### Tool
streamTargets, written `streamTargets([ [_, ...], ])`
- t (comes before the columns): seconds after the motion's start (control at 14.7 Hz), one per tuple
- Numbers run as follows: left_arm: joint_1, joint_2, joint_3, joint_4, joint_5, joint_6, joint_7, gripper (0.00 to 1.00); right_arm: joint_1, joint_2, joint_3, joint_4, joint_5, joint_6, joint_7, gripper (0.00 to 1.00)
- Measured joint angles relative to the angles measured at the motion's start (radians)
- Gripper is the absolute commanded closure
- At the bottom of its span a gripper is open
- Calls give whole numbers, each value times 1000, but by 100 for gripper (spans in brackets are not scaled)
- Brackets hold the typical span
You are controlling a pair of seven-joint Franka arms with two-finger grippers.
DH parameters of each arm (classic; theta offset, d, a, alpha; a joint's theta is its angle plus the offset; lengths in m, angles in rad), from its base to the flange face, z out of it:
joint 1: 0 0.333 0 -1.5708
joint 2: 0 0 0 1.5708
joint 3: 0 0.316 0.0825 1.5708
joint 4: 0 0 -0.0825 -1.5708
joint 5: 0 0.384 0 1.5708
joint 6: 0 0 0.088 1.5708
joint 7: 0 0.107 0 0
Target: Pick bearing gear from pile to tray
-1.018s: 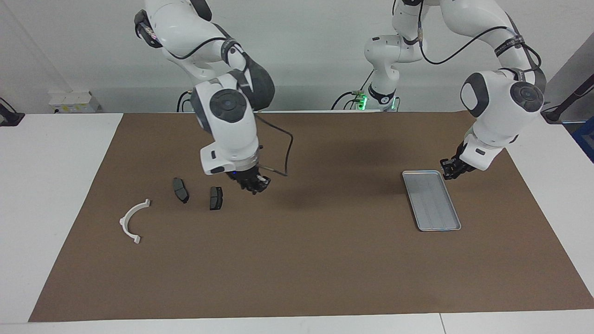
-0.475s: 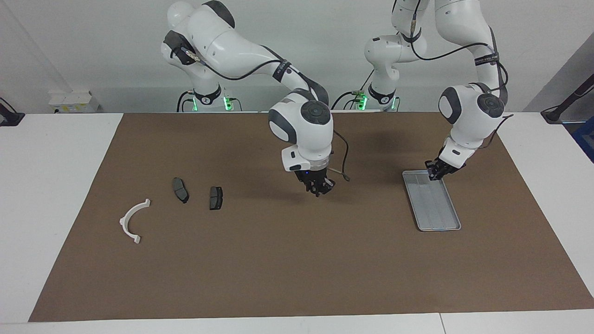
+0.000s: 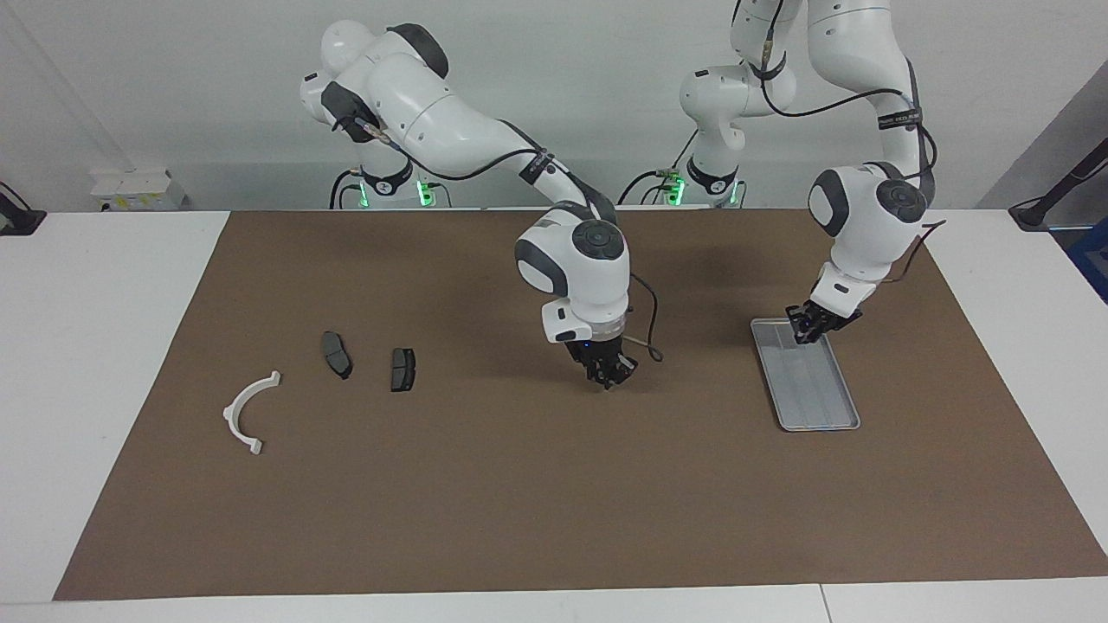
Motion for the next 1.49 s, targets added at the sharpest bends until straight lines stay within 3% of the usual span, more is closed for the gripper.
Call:
streamTargets([
  [0.14, -1, 10, 0, -4, 0, 14, -5, 100, -3, 2, -1, -10, -1, 20, 3, 96],
  [0.27, -7, 16, -1, -9, 0, 28, -14, 100, -9, 3, -1, -33, -1, 50, 5, 63],
  [0.41, -15, 23, -3, -18, 0, 44, -21, 100, -11, 2, -1, -38, -1, 55, 6, 16],
  [0.47, -17, 29, -3, -23, 0, 61, -24, 100, -11, 2, -1, -38, -1, 56, 6, 0],
  [0.68, -19, 43, -3, -32, -1, 91, -27, 99, -12, 1, -5, -36, -3, 35, 7, 0],
  [0.75, -20, 43, -3, -32, -1, 91, -27, 25, -14, -1, -11, -30, -7, 10, 7, 0],
  [0.81, -21, 43, -2, -32, -1, 91, -27, 0, -18, -6, -18, -15, -9, -24, 6, 0],
  [1.09, -42, 42, -3, 9, -1, 15, -30, 0, -92, -72, -17, 33, 0, -132, -113, 0],
  [1.29, -129, 35, -5, 221, -5, -232, -171, 0, -187, -149, -15, 36, 76, -188, -316, 0],
  [1.49, -313, 42, -10, 365, -5, -313, -435, 0, -282, -193, -14, 36, 115, -249, -531, 0],
])
